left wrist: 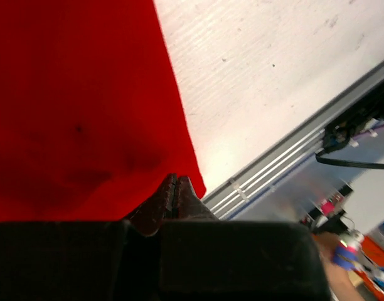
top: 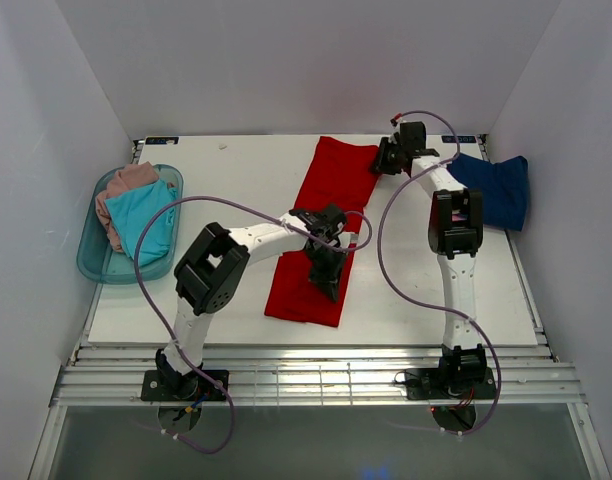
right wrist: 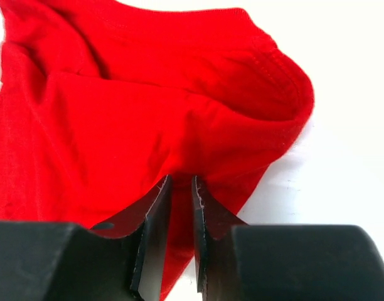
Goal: Fold and stack the t-shirts
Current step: Rotate the tshirt 90 degrees
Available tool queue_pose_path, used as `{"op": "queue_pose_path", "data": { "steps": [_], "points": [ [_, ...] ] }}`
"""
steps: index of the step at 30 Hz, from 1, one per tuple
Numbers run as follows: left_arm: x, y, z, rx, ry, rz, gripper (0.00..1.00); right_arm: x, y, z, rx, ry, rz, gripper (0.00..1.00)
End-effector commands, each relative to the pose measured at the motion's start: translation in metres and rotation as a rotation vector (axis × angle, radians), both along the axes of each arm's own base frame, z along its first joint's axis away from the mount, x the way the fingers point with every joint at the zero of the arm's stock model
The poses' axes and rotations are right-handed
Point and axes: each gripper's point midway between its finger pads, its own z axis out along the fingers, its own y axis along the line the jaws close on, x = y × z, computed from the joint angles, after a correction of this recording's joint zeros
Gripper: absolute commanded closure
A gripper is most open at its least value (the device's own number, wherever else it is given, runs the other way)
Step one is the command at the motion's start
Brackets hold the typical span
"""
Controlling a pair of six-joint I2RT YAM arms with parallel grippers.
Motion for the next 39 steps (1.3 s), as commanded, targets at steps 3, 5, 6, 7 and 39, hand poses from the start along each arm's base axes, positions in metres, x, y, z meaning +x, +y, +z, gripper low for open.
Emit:
{"op": "queue_pose_path", "data": {
  "steps": [3, 5, 6, 7, 39],
  "points": [
    [0.061, -0.021, 0.076, -0.128, -0.380, 0.032, 1.00, 0.004, 0.007, 0.061, 0.091, -0.193, 0.041, 0.73],
    [0.106, -0.031, 0.109, -0.171, -0.540, 0.093, 1.00, 0.007, 0.007, 0.113, 0.100, -0.327, 0.056, 0.71],
    [0.123, -0.032, 0.118, -0.184, -0.593, 0.120, 1.00, 0.007, 0.006, 0.133, 0.086, -0.375, 0.065, 0.71],
    [0.146, -0.026, 0.128, -0.194, -0.647, 0.164, 1.00, 0.007, 0.005, 0.154, 0.079, -0.419, 0.070, 0.71],
    [0.372, -0.017, 0.084, -0.449, -0.969, 0.366, 1.00, -0.265, 0.047, 0.149, -0.295, -0.262, 0.109, 0.92]
  ]
}}
